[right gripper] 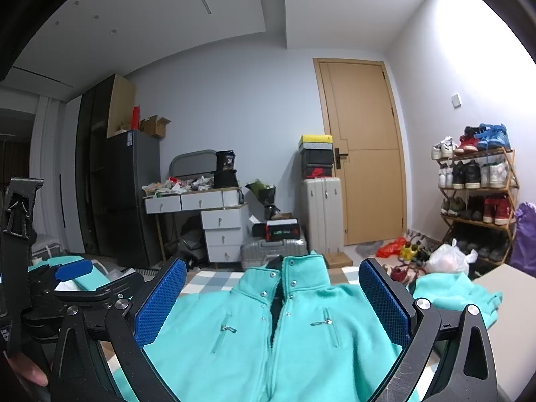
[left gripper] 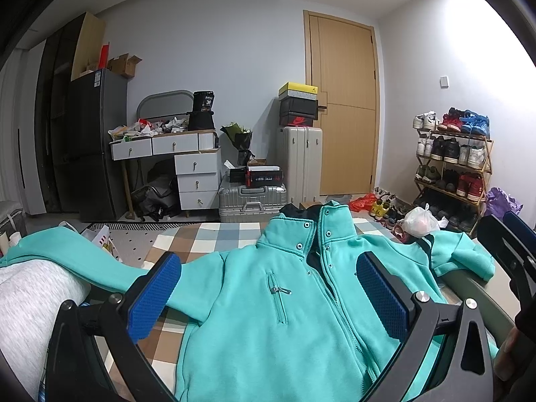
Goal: Fold large clothes
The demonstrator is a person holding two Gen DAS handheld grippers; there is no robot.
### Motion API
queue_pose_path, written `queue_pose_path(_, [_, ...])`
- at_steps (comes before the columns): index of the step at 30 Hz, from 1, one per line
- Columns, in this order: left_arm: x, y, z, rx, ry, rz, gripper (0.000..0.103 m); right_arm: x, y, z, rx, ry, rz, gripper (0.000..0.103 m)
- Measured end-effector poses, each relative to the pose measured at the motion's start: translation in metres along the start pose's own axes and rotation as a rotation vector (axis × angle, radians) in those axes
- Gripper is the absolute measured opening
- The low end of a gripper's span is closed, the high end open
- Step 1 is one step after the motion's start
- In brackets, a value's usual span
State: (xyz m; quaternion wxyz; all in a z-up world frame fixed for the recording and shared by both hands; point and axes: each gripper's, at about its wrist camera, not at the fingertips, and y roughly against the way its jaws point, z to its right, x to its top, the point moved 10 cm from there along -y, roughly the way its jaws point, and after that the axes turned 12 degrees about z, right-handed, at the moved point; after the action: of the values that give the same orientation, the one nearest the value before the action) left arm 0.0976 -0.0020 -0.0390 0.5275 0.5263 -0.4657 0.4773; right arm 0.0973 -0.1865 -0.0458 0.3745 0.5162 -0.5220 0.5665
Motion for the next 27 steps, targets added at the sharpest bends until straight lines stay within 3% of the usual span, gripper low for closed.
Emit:
queue_pose_path(21, [-0.005,-0.006,0.001,-0.014,-0.007,-0.029,0.102,-0.005,-0.003,0.006,-0.017,0.010,-0.013,0.103])
queue_pose_path(27, [-0.020,-0.011,0.006,-0.028,-0.025,-0.082,0.102,-0.006,-0.015,0.056,-0.078,-0.086,-0.092,0.103])
